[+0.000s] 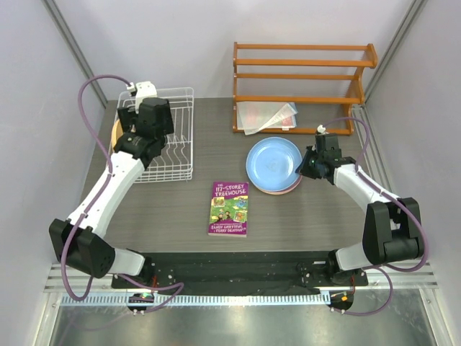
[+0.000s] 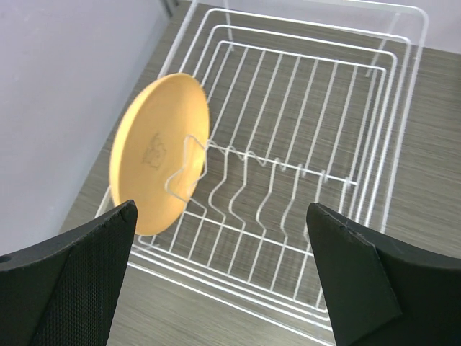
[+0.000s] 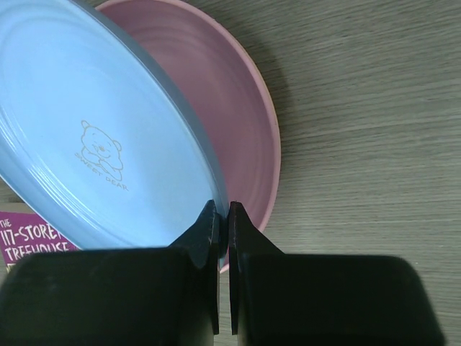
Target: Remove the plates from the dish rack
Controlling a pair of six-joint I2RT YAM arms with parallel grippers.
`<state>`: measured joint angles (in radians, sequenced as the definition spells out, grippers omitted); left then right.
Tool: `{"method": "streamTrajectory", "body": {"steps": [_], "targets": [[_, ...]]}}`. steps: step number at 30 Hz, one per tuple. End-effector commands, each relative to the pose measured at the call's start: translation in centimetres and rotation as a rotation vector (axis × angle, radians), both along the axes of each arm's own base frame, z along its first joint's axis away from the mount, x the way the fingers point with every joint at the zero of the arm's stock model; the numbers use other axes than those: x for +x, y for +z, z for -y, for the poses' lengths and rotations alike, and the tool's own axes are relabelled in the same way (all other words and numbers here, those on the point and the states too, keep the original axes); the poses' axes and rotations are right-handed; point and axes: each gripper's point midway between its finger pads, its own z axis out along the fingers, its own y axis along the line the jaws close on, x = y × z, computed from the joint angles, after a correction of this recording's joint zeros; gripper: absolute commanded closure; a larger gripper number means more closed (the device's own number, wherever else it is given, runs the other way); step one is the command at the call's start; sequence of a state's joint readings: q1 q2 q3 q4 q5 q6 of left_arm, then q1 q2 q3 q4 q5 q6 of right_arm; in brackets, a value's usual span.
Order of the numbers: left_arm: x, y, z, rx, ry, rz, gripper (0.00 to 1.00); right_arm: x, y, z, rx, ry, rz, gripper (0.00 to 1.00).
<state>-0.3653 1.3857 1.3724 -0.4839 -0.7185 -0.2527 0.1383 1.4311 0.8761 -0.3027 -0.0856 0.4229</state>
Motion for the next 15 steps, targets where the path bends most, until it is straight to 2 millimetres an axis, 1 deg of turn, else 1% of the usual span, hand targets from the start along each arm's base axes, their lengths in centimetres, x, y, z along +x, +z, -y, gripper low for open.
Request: {"method": "streamTrajectory", "body": {"steps": [1, 2, 4, 5, 7, 9, 10, 12, 13, 15], "targets": [[-0.4, 1.3, -2.0, 0.018, 0.055, 0.036, 0.01, 1.4, 2.2, 0.3, -0.018, -0.015, 0.07, 0.93], [-0.4, 1.3, -2.4, 0.02, 0.063, 0.034, 0.01, 1.4, 2.2, 0.5, -0.023, -0.021, 0.07, 0.92], [-0.4, 1.2, -2.6, 0.024, 0.072, 0.029, 0.01, 1.5, 2.3, 0.5, -0.029, -0.018, 0.075, 0.83], [-0.3, 1.3, -2.9, 0.027, 0.082, 0.028, 0.0, 1.5, 2.2, 0.7, -0.036, -0.023, 0.071, 0.82], [-0.3, 1.3, -3.3, 0.027, 0.091, 0.03, 0.0, 1.3, 2.3, 0.8, -0.043, -0.028, 0.072, 0.69], [-0.1, 1.4, -4.1, 0.018, 0.105, 0.033, 0.0, 1.3, 2.8, 1.1, -0.051, -0.034, 0.092, 0.62], [0.0, 1.4, -4.3, 0.015, 0.107, 0.032, 0.0, 1.4, 3.2, 1.2, -0.054, -0.038, 0.102, 0.56], [0.2, 1.4, -5.3, 0.018, 0.129, 0.027, 0.01, 1.4, 4.2, 1.3, -0.058, -0.037, 0.132, 0.53], [0.2, 1.2, -5.8, 0.022, 0.146, 0.02, 0.0, 1.4, 4.5, 1.8, -0.081, -0.058, 0.144, 0.48], [0.3, 1.0, -6.5, 0.022, 0.165, 0.017, 0.0, 1.3, 6.0, 2.4, -0.099, -0.079, 0.181, 0.44]]}}
